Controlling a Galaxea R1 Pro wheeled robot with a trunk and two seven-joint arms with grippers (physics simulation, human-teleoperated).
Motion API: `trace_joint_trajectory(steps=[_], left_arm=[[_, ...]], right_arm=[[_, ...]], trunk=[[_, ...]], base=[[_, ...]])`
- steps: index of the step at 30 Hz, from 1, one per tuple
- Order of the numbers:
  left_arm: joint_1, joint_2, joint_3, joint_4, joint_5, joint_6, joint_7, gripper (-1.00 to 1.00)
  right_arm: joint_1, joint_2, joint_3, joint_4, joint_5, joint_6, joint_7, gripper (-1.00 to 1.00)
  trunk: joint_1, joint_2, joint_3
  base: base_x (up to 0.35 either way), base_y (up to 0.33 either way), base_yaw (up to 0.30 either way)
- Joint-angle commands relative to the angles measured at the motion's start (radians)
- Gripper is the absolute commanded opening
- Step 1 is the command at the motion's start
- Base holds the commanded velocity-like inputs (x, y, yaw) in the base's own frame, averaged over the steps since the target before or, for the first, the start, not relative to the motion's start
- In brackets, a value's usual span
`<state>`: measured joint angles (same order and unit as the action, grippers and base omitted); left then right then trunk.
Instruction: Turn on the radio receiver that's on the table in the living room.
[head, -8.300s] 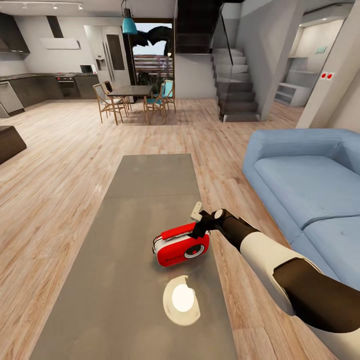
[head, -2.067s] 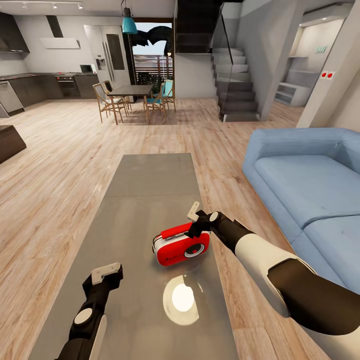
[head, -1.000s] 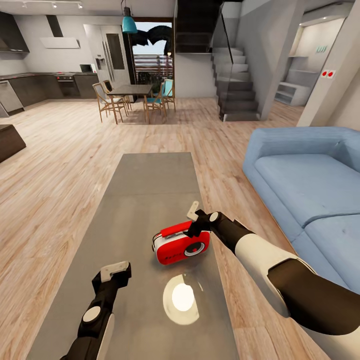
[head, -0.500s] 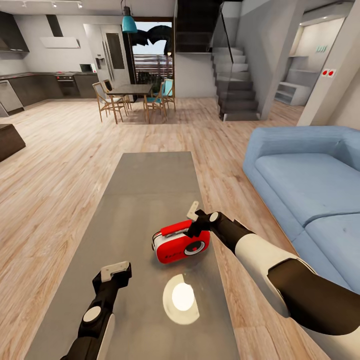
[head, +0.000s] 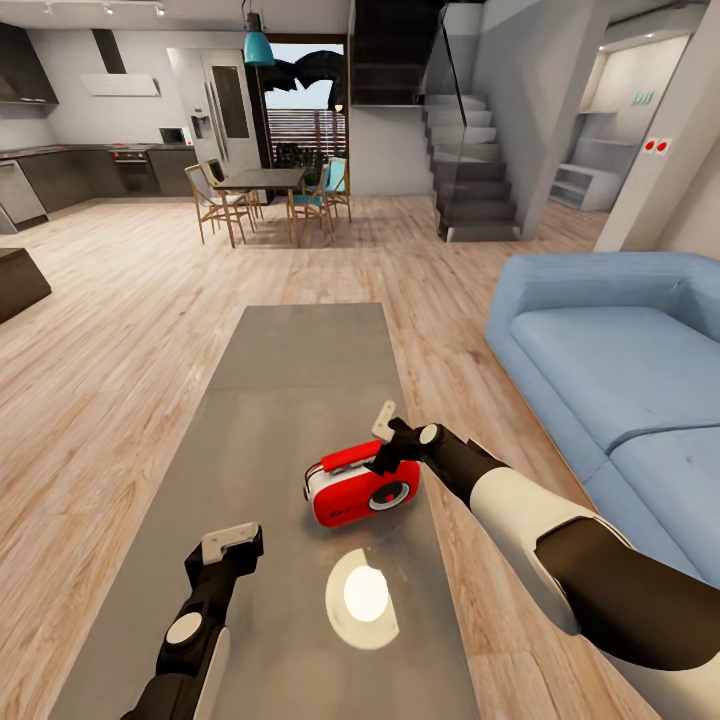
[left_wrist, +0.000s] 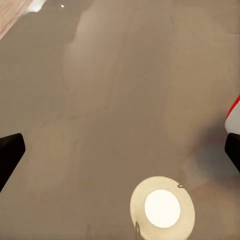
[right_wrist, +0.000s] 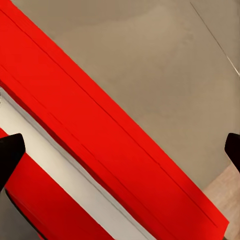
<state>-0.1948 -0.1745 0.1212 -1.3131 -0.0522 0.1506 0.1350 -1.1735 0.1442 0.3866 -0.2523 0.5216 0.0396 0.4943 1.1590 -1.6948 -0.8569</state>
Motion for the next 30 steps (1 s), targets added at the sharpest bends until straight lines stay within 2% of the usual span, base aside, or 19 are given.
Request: trace_joint_trajectory(steps=[1,23,30], left_arm=[[0.000,0.000,0.000,0.000,0.000,0.000,0.000,1.00],[0.000,0.000,0.000,0.000,0.000,0.000,0.000,1.00],[0.000,0.000,0.000,0.001,0.000,0.000,0.000,1.00]], right_arm=[[0.000,0.000,0.000,0.000,0.000,0.000,0.001,1.00],[0.000,-0.001,0.000,-0.001,0.000,0.000,0.008,1.00],[0.000,-0.002,0.000,-0.001,0.000,0.000,0.010,1.00]], trunk=[[0.000,0.000,0.000],[0.000,0.000,0.000],[0.000,0.000,-0.008]], base=[[0.000,0.000,0.000],[0.000,0.000,0.000],[0.000,0.000,0.000]])
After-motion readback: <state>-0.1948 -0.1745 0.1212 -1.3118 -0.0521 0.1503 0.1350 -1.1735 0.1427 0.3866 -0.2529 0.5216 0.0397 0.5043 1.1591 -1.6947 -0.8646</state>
